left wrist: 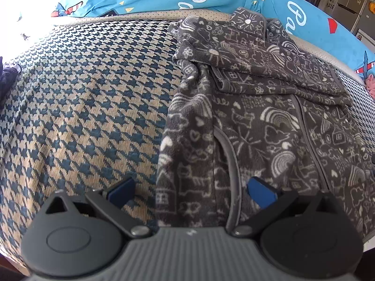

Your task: Fold clothes

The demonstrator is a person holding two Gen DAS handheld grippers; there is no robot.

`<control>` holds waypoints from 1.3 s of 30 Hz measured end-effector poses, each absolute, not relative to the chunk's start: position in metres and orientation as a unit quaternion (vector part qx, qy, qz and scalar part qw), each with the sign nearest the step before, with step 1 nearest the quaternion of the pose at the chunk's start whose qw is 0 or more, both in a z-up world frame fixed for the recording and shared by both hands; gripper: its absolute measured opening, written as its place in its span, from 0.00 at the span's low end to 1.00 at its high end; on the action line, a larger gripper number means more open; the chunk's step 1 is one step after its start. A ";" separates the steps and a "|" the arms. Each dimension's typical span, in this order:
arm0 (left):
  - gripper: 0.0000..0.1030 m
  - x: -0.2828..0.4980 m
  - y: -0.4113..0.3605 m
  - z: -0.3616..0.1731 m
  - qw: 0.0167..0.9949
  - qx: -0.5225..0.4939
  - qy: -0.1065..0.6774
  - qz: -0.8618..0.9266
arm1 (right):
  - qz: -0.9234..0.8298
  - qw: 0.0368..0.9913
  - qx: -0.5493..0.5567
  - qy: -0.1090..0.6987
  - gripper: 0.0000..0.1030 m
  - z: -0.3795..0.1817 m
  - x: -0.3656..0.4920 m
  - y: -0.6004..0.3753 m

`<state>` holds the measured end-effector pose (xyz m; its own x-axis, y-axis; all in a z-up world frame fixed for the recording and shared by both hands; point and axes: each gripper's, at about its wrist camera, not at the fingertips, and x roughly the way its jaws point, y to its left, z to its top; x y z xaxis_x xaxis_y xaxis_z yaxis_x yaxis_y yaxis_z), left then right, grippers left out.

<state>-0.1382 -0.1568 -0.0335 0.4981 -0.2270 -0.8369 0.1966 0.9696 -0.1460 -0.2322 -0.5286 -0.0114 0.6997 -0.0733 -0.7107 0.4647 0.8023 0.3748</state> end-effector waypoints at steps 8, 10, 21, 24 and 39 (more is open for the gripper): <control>1.00 -0.155 -0.146 -0.032 0.858 -0.029 0.494 -0.134 | -0.194 0.854 0.319 0.363 0.53 -0.019 -0.269 -0.551; 1.00 -0.158 -0.143 -0.032 0.856 -0.037 0.497 -0.137 | -0.189 0.852 0.330 0.360 0.53 -0.021 -0.275 -0.552; 1.00 -0.174 -0.130 -0.031 0.840 -0.075 0.512 -0.167 | -0.156 0.852 0.331 0.375 0.56 -0.025 -0.283 -0.534; 1.00 -0.177 -0.127 -0.032 0.832 -0.092 0.517 -0.181 | -0.148 0.851 0.336 0.376 0.56 -0.026 -0.285 -0.531; 1.00 -0.179 -0.127 -0.036 0.802 -0.166 0.524 -0.236 | -0.105 0.844 0.371 0.373 0.58 -0.032 -0.287 -0.524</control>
<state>-0.1795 -0.1271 -0.0365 0.3397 -0.5515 -0.7619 0.2046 0.8340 -0.5125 -0.2866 -0.5238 -0.0318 0.6997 0.0993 -0.7075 0.4544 0.7023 0.5480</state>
